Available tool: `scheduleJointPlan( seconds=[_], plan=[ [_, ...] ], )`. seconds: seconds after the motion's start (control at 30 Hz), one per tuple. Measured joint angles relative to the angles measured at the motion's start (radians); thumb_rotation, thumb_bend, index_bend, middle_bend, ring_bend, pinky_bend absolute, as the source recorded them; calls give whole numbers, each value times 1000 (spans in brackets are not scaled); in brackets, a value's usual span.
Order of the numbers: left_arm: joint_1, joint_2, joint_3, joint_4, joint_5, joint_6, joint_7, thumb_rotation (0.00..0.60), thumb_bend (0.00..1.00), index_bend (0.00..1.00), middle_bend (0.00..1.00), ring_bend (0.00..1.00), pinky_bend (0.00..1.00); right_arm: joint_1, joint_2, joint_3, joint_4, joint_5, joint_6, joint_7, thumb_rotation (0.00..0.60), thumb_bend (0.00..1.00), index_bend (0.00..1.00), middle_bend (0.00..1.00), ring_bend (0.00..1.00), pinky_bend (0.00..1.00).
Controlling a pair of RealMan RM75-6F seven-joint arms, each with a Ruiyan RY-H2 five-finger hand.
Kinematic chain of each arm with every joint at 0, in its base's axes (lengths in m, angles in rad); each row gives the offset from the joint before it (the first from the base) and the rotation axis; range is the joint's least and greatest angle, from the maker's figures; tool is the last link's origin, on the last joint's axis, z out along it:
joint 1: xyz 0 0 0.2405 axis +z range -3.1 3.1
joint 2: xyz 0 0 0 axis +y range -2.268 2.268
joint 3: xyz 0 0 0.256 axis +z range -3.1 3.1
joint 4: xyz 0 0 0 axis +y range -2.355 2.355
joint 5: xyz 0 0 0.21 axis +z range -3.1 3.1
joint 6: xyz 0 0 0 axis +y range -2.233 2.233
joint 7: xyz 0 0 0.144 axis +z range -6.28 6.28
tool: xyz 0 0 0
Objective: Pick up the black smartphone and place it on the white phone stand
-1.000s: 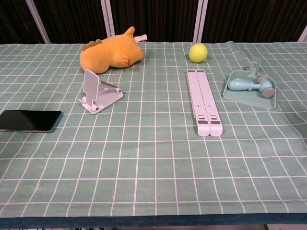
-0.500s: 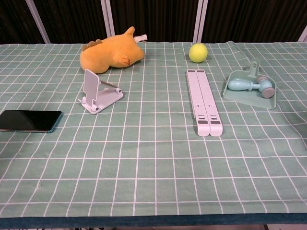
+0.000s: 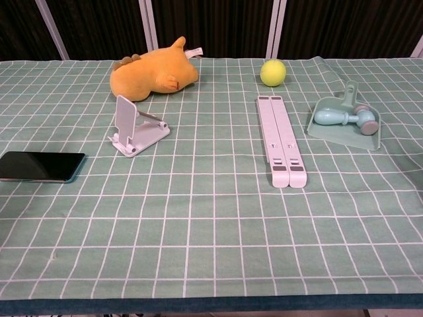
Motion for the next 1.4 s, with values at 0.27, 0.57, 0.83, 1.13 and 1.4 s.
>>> scheduleJointPlan(
  seconds=[0.27,0.57,0.83,1.13,1.4],
  plan=[
    [-145,14,-27,-47,-166,-233,242,600,93,13,42,8,76,4,4,1,-1,7,-11,15,600,59,0,0,0,214],
    [-281,-63,-54,-54,-413,-326,493,600,128,86,136,45,99,6,5,5,0,15,-14,33,600,60,0,0,0,214],
    [-366,-119,-55,-34,-561,-348,618,600,155,118,139,45,99,7,6,6,-2,19,-18,42,600,65,0,0,0,214],
    [-453,-181,-36,-5,-727,-339,708,600,173,141,139,45,98,7,7,8,-5,24,-19,52,600,68,0,0,0,214],
    [-494,-218,-20,18,-791,-325,736,600,174,174,187,45,98,8,8,9,-6,25,-22,59,600,71,0,0,0,214]
  ],
)
